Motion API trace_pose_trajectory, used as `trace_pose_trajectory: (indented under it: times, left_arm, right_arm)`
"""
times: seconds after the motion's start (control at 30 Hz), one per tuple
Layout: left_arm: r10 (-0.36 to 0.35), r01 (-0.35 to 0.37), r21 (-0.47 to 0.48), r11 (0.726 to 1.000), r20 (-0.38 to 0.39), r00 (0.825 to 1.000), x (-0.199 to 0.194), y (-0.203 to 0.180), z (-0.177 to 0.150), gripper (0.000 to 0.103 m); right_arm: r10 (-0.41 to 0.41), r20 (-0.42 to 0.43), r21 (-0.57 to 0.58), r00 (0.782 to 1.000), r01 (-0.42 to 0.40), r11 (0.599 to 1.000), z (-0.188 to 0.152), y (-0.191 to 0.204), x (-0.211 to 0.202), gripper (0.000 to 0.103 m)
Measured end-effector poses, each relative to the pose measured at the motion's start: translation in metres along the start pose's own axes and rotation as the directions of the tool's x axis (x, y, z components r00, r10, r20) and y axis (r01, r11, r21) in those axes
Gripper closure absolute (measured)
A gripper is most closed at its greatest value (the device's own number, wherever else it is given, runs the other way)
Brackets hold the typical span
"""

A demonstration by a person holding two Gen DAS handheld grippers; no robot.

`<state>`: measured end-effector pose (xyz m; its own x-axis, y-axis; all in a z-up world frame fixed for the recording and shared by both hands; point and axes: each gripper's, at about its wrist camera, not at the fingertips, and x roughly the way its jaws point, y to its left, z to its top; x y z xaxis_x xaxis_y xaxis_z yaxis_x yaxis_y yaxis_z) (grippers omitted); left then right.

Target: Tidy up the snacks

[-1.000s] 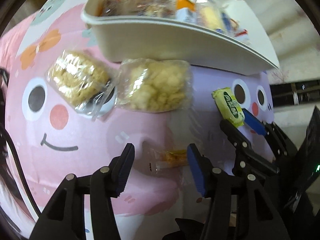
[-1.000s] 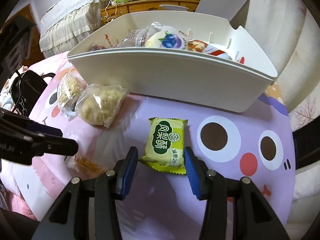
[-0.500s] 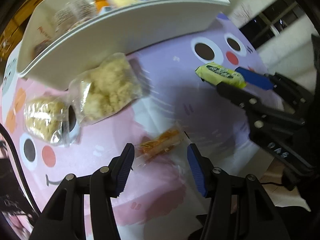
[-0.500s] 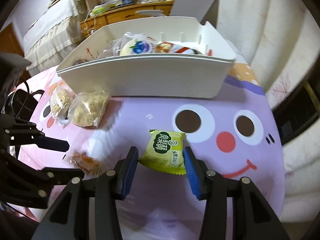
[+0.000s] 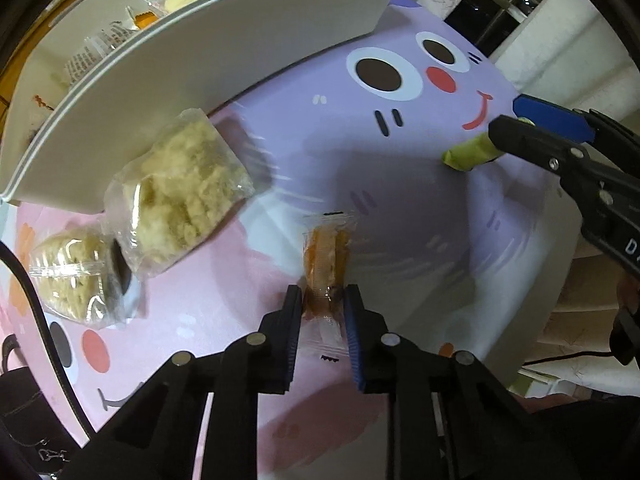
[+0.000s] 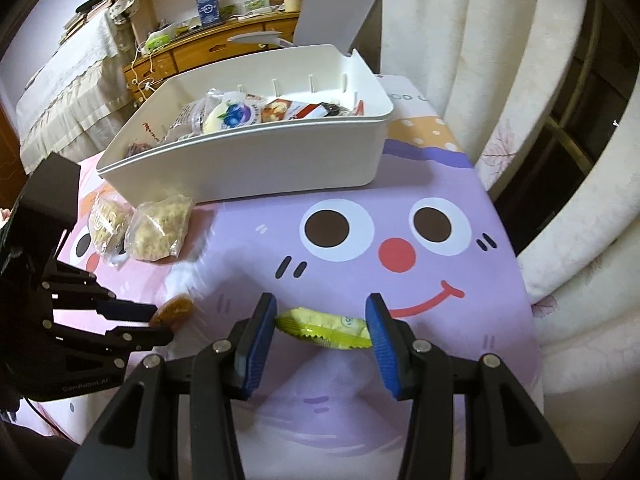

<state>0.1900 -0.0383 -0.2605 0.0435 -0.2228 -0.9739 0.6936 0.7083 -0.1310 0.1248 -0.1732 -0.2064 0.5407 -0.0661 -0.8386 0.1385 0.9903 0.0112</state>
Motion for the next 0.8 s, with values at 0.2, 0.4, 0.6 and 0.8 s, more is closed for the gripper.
trace_pose_trajectory:
  times: [0.2,0.4,0.6,0.8]
  left_arm:
    - [-0.016,0.016,-0.001,1.000,-0.003,1.000,-0.008,-0.003,-0.002,0.085]
    - [-0.043,0.043,-0.018,0.999,0.039,0.998,-0.037,0.007,0.005,0.085]
    - [-0.077,0.081,-0.033,0.996,0.103,0.992,-0.076,0.014,0.017,0.085]
    - [-0.087,0.106,-0.102,0.989,0.173,0.981,-0.111,0.029,0.034,0.085]
  right_arm:
    - [-0.002,0.021,-0.011,1.000,0.002,1.000,0.010,0.003,-0.011,0.056]
    - [0.013,0.060,-0.044,0.998,-0.011,0.999,0.030,0.012,-0.028,0.056]
    - [0.016,0.104,-0.100,0.994,-0.005,0.995,0.063,0.025,-0.047,0.056]
    - [0.029,0.165,-0.147,0.986,-0.005,0.989,0.102,0.031,-0.059,0.075]
